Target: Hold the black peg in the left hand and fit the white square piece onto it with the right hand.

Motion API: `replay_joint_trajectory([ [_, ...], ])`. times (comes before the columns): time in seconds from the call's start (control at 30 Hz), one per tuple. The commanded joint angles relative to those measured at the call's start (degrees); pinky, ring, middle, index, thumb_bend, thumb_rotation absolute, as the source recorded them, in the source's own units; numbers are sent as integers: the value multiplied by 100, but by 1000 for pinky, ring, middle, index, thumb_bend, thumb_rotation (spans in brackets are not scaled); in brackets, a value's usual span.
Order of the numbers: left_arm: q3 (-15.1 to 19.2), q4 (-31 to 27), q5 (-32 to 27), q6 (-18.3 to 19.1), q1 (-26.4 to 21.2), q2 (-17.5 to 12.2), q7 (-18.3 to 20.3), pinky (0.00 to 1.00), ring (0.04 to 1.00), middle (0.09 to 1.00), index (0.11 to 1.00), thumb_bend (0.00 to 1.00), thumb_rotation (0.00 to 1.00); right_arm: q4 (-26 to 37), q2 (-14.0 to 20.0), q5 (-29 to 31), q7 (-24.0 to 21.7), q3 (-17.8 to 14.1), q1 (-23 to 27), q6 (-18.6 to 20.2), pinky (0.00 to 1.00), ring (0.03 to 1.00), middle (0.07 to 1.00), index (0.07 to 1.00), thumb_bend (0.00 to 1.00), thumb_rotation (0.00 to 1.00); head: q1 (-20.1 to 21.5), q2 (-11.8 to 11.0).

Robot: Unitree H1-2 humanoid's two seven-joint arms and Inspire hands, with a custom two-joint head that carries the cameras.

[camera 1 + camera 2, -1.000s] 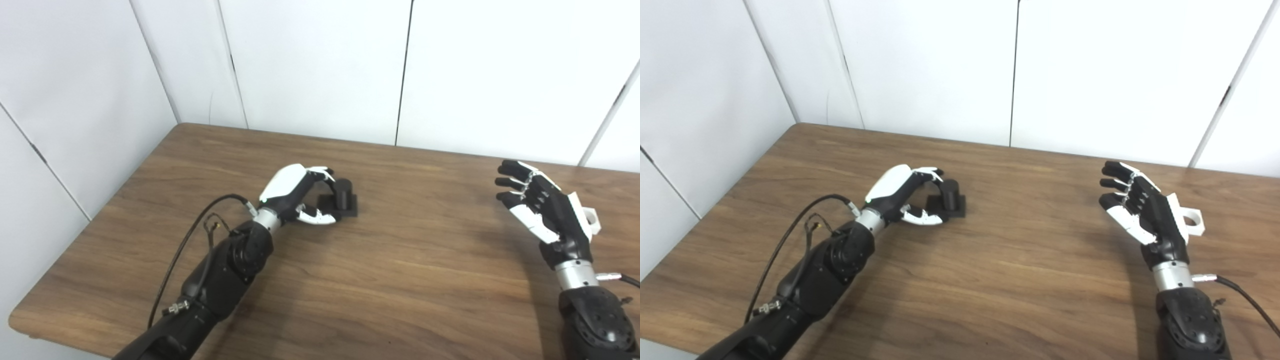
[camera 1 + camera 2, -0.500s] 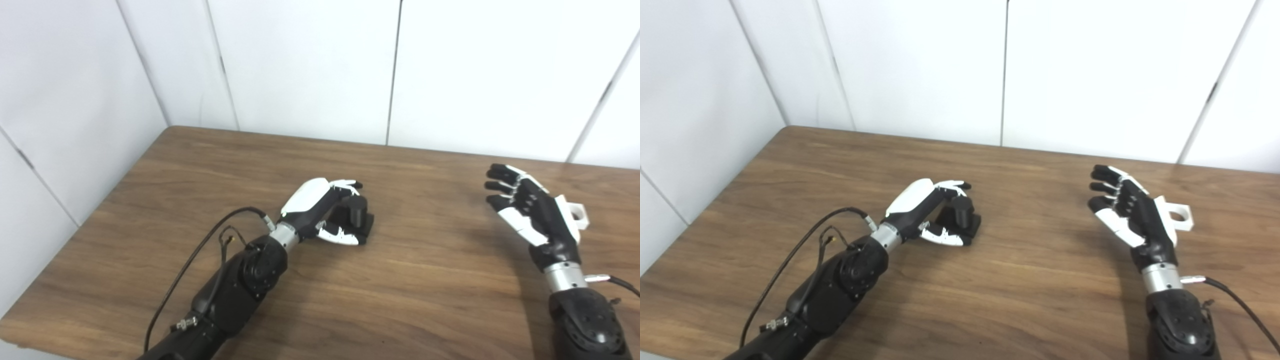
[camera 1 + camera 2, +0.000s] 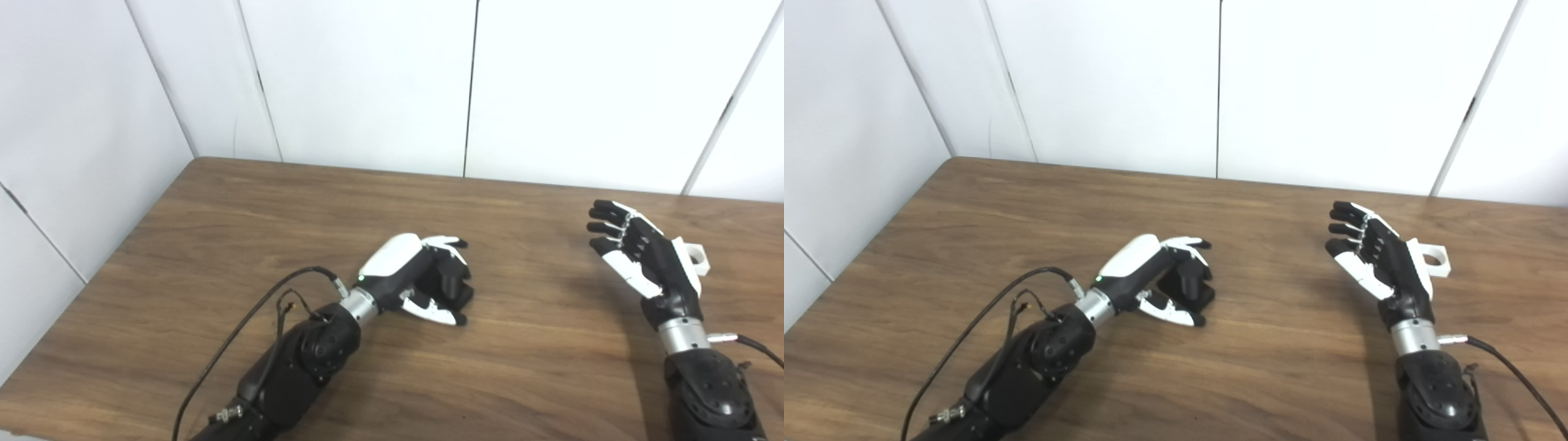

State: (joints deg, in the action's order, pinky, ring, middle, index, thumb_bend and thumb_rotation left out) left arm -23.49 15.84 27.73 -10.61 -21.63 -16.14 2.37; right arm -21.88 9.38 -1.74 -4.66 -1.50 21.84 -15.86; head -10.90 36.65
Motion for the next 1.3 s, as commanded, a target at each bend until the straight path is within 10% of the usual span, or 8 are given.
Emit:
replay_joint_trajectory([
  [0.0, -232, 161, 9, 39, 224, -23, 539, 760, 896, 875, 572, 866, 228, 123, -27, -42, 78, 21, 65, -167, 627, 732, 779, 775, 782, 614, -3, 2],
  [1.27, -185, 688, 660, 111, -254, -460, 333, 751, 896, 885, 641, 744, 0, 92, -6, 147, -26, 4, 70, -120, 646, 744, 784, 768, 803, 600, -115, -14],
])
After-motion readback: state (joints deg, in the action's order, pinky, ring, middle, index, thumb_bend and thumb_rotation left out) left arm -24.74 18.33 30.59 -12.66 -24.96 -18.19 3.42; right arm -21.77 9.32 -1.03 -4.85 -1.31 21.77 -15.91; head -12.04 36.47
